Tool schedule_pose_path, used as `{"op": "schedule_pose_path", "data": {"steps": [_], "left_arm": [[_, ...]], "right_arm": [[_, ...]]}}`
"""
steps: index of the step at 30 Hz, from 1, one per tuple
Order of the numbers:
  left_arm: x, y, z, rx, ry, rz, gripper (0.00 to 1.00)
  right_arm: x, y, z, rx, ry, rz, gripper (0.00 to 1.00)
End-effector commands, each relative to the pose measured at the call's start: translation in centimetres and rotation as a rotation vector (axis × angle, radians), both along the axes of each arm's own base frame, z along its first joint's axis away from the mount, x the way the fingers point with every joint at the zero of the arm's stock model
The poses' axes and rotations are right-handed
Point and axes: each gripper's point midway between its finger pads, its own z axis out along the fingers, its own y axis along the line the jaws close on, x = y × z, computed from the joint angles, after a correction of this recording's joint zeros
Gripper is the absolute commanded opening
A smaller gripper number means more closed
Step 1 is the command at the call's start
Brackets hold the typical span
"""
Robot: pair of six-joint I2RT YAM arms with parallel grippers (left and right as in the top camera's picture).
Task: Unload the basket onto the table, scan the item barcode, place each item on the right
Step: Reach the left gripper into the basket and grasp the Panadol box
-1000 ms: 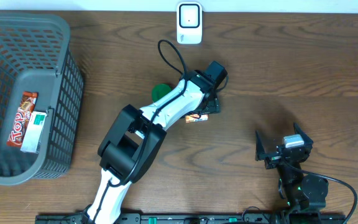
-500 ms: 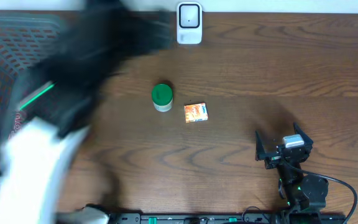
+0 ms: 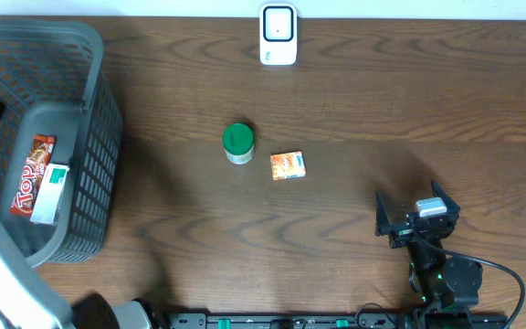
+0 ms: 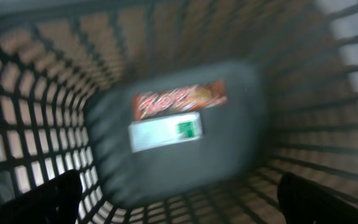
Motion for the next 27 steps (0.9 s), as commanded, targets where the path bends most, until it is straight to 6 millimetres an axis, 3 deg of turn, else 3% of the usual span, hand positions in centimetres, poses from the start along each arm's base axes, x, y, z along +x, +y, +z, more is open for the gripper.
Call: {"op": "schedule_pose_path", "data": {"steps": [1, 7, 8, 10, 15, 19, 22, 27], "left_arm": [[0.1, 0.6, -4.1, -0.095, 0.068, 0.091, 0.97], [0.4, 0.7, -11.2, -0.199, 0.259, 0.085, 0.98], [-0.1, 0.4, -13.2, -0.238, 0.327, 0.084, 0.98], [-1.0, -0.1, -14.9, -0.282, 0.414, 0.070, 0.98], [-1.9, -0.6, -17.5, -0.338, 0.521, 0.063, 0.98], [0.0, -0.1, -19.6, -0.294, 0.521, -0.195, 0.98], [1.5, -1.4, -21.0, -0.325, 0.497, -0.436, 0.99], [2.0, -1.7, -21.6, -0.328, 0.477, -0.502, 0.98]], "right_arm": [[0.0, 0.0, -0.2, 0.010, 0.008, -0.002, 0.99], [0.0, 0.0, -0.2, 0.010, 0.008, -0.001, 0.99], [0.0, 0.0, -0.2, 0.010, 0.008, -0.001, 0.99], [0.0, 0.0, -0.2, 0.010, 0.008, -0.002, 0.99], [0.0, 0.0, -0.2, 0.010, 0.008, -0.001, 0.99], [0.0, 0.0, -0.2, 0.010, 0.008, -0.002, 0.99], [0.0, 0.0, -0.2, 0.010, 0.008, -0.001, 0.99], [0.0, 0.0, -0.2, 0.010, 0.008, -0.001, 0.99]]}}
